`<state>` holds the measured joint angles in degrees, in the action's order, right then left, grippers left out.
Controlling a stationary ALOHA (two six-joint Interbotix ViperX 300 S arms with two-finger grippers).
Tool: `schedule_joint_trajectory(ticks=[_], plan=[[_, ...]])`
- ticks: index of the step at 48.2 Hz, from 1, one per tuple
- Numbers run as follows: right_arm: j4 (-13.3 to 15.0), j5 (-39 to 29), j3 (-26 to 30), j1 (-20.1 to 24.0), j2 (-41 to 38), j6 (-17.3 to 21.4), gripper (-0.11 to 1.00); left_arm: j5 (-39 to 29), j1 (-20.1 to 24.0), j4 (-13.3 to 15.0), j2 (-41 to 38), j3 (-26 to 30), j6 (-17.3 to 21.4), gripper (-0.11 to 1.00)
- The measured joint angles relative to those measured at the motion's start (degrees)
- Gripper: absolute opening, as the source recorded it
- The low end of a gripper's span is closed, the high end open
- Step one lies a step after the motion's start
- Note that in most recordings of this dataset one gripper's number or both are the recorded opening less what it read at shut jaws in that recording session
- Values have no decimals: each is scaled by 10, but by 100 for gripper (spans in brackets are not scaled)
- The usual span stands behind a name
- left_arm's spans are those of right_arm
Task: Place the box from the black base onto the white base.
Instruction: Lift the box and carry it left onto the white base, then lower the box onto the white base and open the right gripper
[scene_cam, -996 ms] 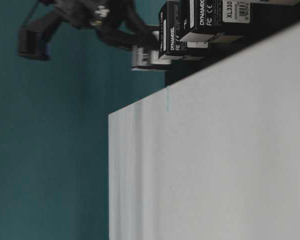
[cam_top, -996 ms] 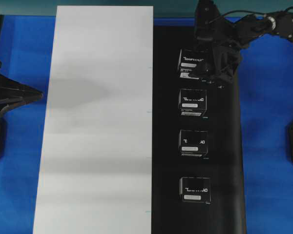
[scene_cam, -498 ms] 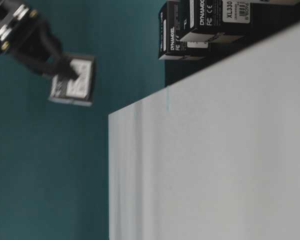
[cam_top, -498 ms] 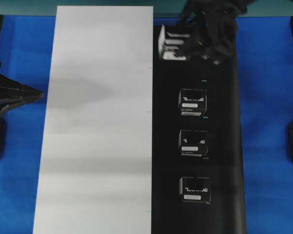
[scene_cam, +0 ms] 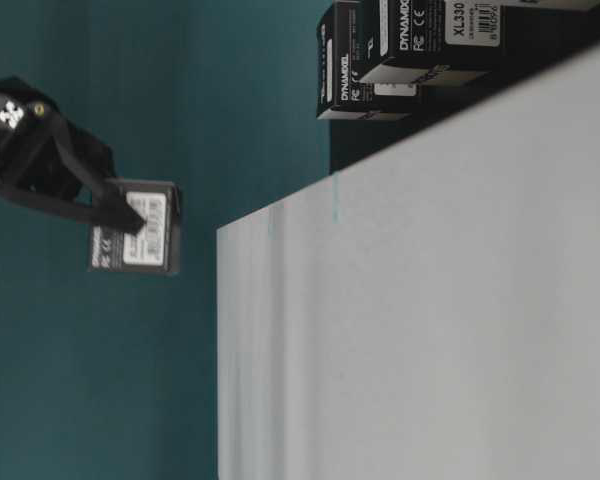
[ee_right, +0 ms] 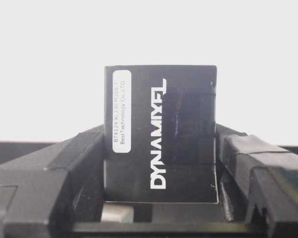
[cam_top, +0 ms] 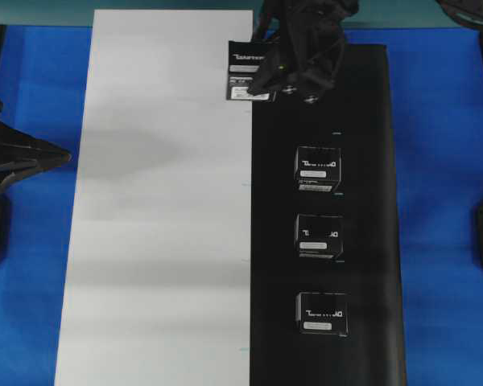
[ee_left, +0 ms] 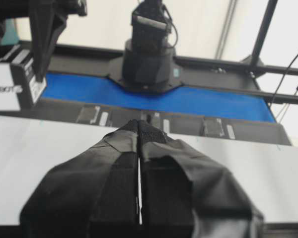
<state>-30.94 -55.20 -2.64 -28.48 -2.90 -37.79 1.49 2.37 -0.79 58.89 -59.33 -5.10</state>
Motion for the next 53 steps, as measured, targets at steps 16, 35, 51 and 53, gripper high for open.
schedule_joint_trajectory(ticks=[16,35,51,53], plan=[[17,36,4,22,-24,4,59,0,0,0,0,1,0,-4],[37,55,4,25,-42,4,59,1,0,0,0,0,0,-4],[40,59,4,30,-45,5,66,1,0,0,1,1,0,-4],[41,59,3,30,-45,5,70,1,-1,0,1,0,0,-4]])
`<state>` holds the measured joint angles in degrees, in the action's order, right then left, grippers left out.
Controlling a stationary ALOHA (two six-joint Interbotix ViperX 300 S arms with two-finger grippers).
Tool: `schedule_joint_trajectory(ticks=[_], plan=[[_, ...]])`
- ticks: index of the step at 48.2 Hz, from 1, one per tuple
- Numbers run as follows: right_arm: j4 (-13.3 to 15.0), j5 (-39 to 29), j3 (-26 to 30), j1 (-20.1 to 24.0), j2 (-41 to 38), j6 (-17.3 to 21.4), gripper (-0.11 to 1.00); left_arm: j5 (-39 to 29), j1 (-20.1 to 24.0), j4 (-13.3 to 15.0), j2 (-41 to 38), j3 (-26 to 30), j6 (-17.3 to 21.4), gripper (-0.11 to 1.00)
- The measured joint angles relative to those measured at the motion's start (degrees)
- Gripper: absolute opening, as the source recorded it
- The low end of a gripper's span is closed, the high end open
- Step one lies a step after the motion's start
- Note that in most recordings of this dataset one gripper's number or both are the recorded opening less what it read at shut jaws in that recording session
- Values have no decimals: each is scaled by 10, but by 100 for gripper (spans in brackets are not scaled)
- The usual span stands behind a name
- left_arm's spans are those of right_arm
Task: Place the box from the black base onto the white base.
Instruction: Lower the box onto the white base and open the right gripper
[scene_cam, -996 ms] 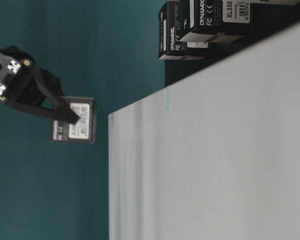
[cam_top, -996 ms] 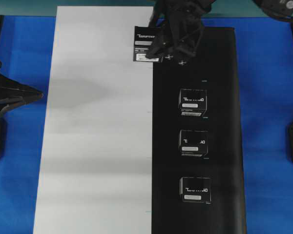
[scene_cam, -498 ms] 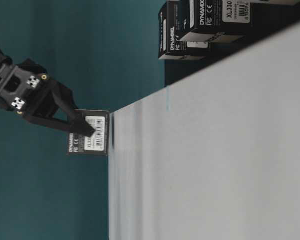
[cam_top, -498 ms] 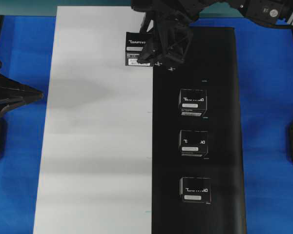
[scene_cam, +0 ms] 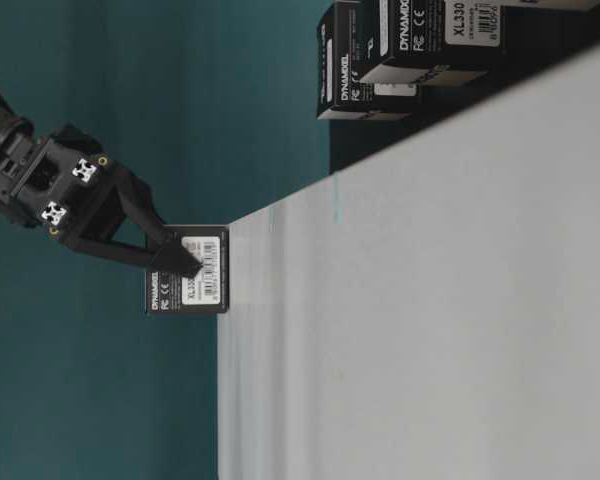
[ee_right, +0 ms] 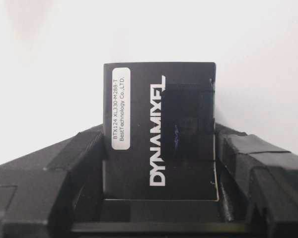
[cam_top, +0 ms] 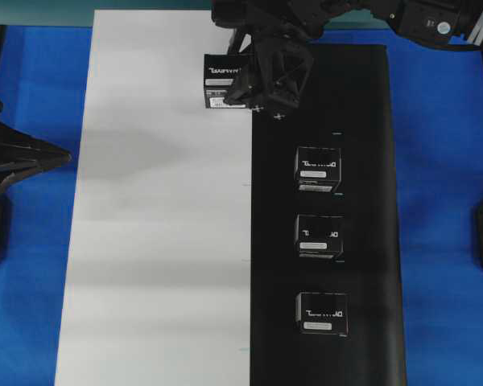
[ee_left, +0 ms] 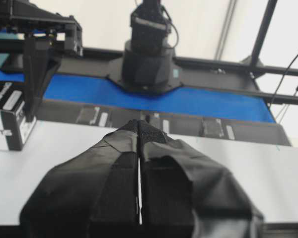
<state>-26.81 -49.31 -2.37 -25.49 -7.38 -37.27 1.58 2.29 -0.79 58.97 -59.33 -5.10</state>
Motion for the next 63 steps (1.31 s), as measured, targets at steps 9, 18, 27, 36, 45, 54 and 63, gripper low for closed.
schedule_joint_trajectory(ticks=[9,18,27,36,45,54,63], plan=[[0,13,-4,3,-3,7,95,0,0,0,0,1,0,-4],[2,42,-4,4,-3,8,99,-1,-2,0,0,0,0,-4],[0,40,-4,4,-1,8,99,-2,-4,0,-1,1,0,-4],[2,37,-5,4,18,8,99,-2,-4,0,4,0,0,-4],[-3,36,-6,5,59,9,99,-2,-4,0,11,-4,0,-4],[-4,33,-17,6,105,12,99,-2,-4,0,17,-4,0,-4],[-4,31,-45,5,152,22,99,-2,-4,0,17,-4,0,-4]])
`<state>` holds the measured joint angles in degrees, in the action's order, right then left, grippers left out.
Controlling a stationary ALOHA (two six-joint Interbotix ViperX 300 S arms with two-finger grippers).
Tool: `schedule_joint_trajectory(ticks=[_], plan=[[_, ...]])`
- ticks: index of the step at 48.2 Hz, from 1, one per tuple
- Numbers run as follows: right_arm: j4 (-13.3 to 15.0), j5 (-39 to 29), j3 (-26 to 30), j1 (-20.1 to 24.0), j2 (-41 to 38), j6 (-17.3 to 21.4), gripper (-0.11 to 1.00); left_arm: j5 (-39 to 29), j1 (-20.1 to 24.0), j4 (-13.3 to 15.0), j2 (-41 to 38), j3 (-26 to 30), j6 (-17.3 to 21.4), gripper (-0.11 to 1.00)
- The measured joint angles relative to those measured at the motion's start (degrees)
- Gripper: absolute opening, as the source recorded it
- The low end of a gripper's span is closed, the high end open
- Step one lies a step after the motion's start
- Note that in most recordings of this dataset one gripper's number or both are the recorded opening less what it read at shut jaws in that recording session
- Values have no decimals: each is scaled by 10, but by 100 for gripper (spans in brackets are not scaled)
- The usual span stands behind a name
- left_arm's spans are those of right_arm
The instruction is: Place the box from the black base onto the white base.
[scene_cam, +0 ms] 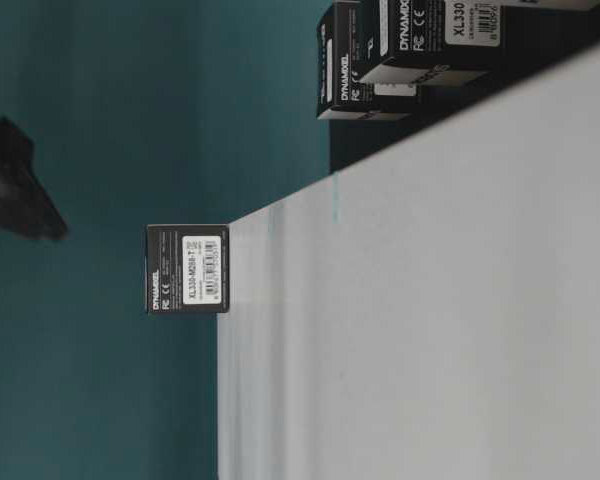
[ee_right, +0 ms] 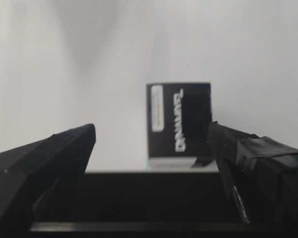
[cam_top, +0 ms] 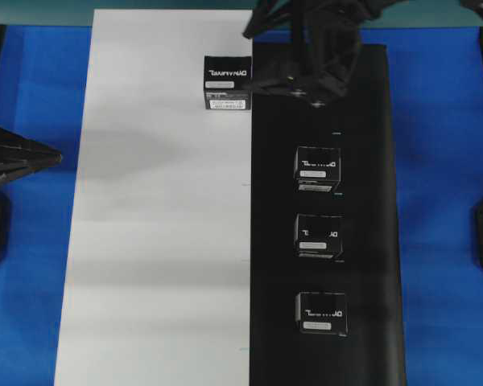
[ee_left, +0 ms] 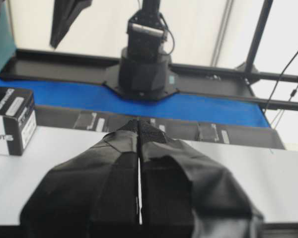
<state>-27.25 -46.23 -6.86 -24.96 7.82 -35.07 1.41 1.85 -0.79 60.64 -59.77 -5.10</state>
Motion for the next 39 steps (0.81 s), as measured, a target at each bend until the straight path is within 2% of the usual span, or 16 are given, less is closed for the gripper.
schedule_joint_trajectory(ticks=[14,21,34,39], plan=[[0,11,-76,-4,70,10,99,-3,0,0,-2,-4,0,-4],[0,33,-110,-4,105,21,99,-40,0,0,-1,-8,-3,-4],[-1,100,-196,6,187,33,99,-63,0,0,-11,-8,-56,-4],[0,129,-228,17,221,39,99,-63,0,0,-22,-8,-62,-4]])
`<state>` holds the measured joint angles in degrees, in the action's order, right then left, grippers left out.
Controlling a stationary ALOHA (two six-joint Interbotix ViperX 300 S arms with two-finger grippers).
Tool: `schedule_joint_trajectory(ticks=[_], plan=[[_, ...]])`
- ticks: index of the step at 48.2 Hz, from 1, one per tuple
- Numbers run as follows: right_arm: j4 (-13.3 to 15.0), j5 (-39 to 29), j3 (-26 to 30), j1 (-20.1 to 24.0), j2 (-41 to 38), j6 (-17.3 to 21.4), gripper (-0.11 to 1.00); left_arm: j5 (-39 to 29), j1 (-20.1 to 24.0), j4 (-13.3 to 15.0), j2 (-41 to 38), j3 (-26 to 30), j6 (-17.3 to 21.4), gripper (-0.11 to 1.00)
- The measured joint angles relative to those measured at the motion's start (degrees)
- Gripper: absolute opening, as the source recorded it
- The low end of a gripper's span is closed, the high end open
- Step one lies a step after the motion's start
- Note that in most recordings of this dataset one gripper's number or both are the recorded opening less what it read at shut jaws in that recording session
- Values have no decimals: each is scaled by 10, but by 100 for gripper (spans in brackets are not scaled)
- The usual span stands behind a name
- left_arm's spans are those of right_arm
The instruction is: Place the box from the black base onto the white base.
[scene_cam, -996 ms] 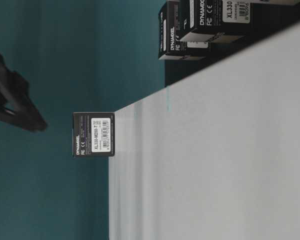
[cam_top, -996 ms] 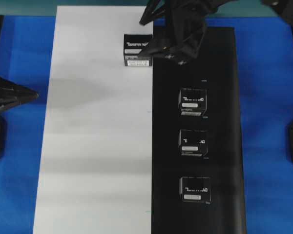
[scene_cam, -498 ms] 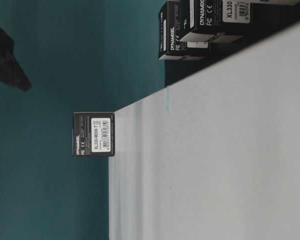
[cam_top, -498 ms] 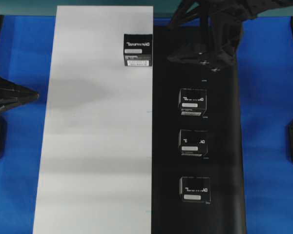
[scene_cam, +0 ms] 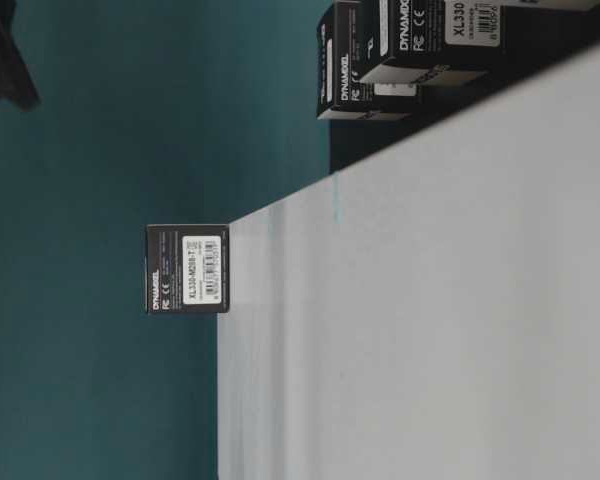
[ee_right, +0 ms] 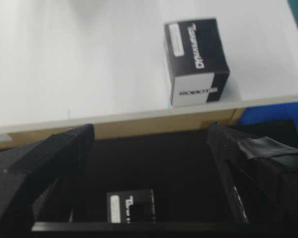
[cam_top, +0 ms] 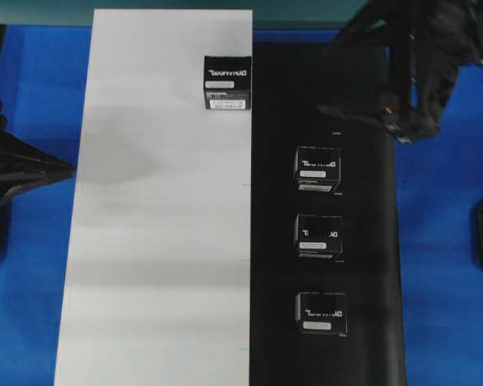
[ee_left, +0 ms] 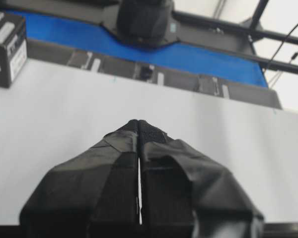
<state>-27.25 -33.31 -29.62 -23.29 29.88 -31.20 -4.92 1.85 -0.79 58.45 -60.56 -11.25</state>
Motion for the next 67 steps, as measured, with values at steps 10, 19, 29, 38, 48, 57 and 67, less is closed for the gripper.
schedule_joint_trajectory(ticks=[10,19,29,38,48,57,67], plan=[[-1,36,-65,33,55,11,99,5,0,-1,-4,0,1,-4],[-1,57,-126,62,93,19,99,6,11,-1,11,-1,2,-4],[-1,90,-179,101,138,52,99,6,12,-1,13,-1,2,-4],[-1,101,-221,110,185,57,99,10,12,-1,14,-1,8,-4],[-1,120,-243,110,229,61,99,14,11,-1,15,0,6,-4],[-2,114,-260,112,251,62,99,-4,12,-1,15,0,5,-4],[-1,113,-283,113,272,62,99,-4,11,-1,18,0,4,-4]])
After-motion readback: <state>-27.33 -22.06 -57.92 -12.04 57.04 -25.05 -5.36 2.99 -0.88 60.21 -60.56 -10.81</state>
